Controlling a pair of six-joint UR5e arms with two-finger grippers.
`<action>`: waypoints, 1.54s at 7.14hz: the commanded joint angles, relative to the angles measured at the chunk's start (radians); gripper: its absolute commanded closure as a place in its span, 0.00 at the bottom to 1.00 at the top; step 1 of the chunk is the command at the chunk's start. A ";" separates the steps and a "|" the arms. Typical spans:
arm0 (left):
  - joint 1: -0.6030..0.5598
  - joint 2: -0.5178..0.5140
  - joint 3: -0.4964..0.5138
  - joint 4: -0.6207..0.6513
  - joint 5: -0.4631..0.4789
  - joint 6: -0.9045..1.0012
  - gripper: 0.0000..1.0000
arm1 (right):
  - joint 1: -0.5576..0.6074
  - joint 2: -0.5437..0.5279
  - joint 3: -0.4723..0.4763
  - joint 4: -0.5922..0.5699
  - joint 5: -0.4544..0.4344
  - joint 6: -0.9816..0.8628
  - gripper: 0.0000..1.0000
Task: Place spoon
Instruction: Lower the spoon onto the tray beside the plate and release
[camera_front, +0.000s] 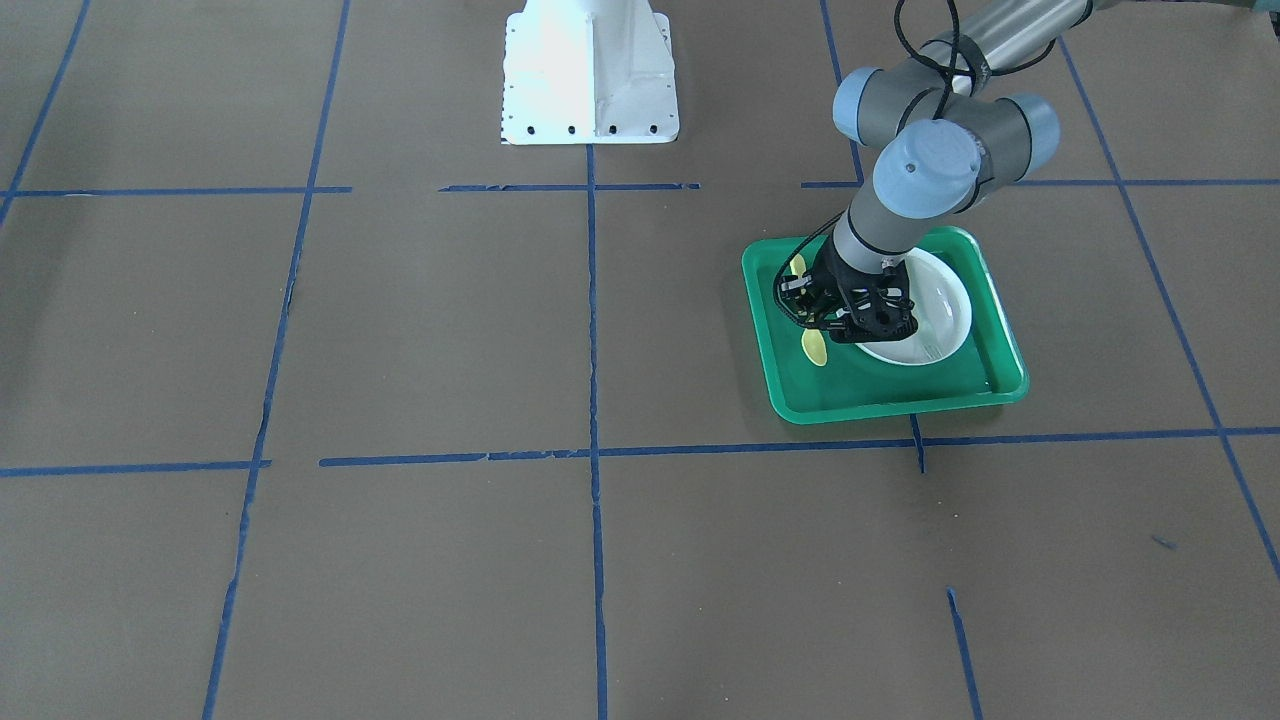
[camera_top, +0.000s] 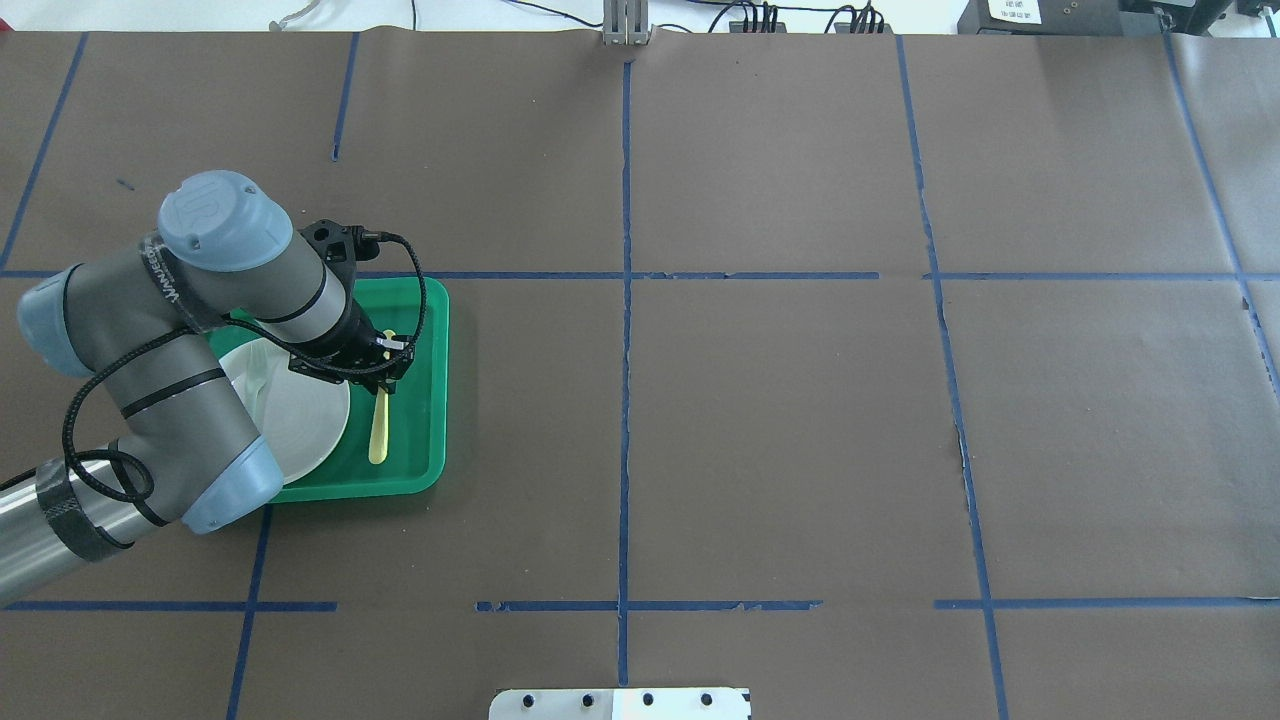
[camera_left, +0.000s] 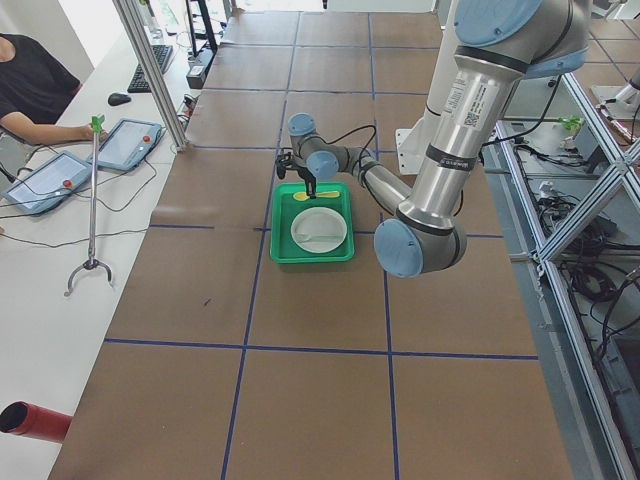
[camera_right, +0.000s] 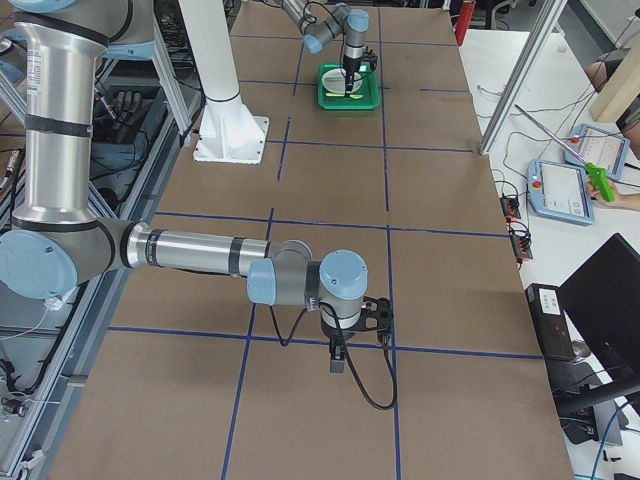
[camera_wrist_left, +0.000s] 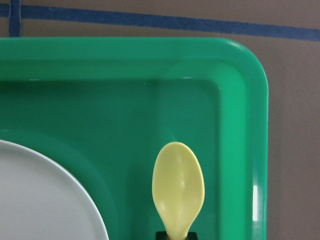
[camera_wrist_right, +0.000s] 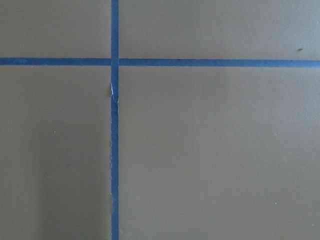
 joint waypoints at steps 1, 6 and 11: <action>0.007 0.004 0.009 -0.008 0.000 0.000 1.00 | 0.000 0.000 0.000 0.000 0.000 0.000 0.00; 0.011 -0.003 0.023 -0.038 -0.001 0.003 0.51 | 0.000 0.000 0.000 0.000 0.000 0.000 0.00; -0.156 -0.005 -0.248 0.221 -0.006 0.142 0.00 | 0.000 0.000 0.000 0.000 0.000 0.000 0.00</action>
